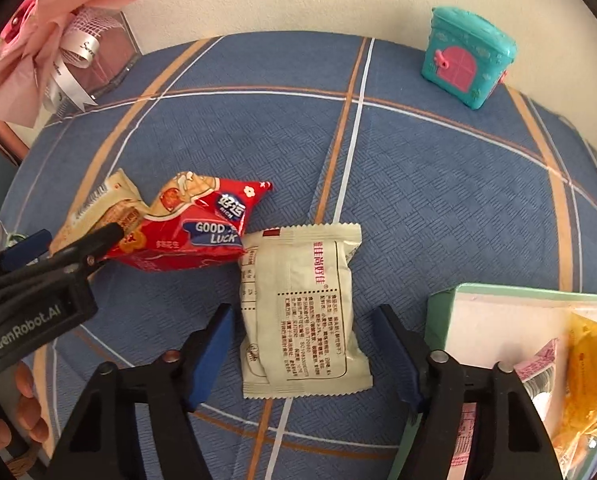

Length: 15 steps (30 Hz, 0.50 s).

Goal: Organize snacks
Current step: 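Grasp the orange-striped bread pack with the left gripper while the right gripper grasps the white pastry pack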

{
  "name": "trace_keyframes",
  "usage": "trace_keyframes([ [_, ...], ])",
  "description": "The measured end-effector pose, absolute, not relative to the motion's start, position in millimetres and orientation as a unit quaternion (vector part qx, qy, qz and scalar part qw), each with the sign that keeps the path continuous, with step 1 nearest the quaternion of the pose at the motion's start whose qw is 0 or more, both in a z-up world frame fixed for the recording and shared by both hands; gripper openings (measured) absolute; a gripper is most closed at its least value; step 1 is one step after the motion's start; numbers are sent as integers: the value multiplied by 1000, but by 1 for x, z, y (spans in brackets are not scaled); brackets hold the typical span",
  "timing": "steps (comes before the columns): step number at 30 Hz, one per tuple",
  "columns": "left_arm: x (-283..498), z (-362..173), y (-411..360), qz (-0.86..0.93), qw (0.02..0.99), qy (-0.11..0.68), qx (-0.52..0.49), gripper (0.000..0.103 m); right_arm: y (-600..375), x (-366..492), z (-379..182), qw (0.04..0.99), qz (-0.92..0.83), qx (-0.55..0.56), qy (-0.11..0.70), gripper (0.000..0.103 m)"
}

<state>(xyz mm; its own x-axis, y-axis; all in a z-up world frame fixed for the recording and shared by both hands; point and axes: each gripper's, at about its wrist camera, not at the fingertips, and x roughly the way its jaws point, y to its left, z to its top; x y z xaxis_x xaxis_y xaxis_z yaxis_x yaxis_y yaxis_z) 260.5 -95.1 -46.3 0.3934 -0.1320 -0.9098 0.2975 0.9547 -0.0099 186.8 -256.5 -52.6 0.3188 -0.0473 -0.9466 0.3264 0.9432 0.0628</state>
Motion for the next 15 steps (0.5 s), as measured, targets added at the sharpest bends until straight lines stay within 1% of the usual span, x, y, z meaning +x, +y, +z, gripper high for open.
trace_keyframes([
  [1,260,-47,-96,-131,829,537,77,83,-256,186,-53,803,-120,119,572,67],
  [3,259,-50,-98,-132,825,544,78,77,-256,185,-52,803,-123,118,572,63],
  [4,258,-51,-100,-137,823,546,79,72,-257,184,-52,802,-125,119,572,59],
  [5,257,-51,-100,-140,821,547,79,65,-256,185,-52,801,-126,119,572,58],
  [6,257,-52,-101,-143,819,550,78,61,-257,184,-51,801,-127,121,573,58],
  [7,256,-52,-101,-143,819,551,75,53,-258,183,-51,800,-127,123,574,58],
  [10,255,-54,-102,-137,816,557,77,48,-257,178,-50,799,-130,122,574,58],
  [11,255,-54,-102,-134,814,560,77,43,-257,177,-50,799,-130,121,574,57],
  [12,253,-54,-102,-130,813,562,78,41,-256,176,-50,798,-131,121,575,57],
  [15,251,-54,-101,-129,811,565,71,40,-257,170,-47,796,-131,122,578,56],
])
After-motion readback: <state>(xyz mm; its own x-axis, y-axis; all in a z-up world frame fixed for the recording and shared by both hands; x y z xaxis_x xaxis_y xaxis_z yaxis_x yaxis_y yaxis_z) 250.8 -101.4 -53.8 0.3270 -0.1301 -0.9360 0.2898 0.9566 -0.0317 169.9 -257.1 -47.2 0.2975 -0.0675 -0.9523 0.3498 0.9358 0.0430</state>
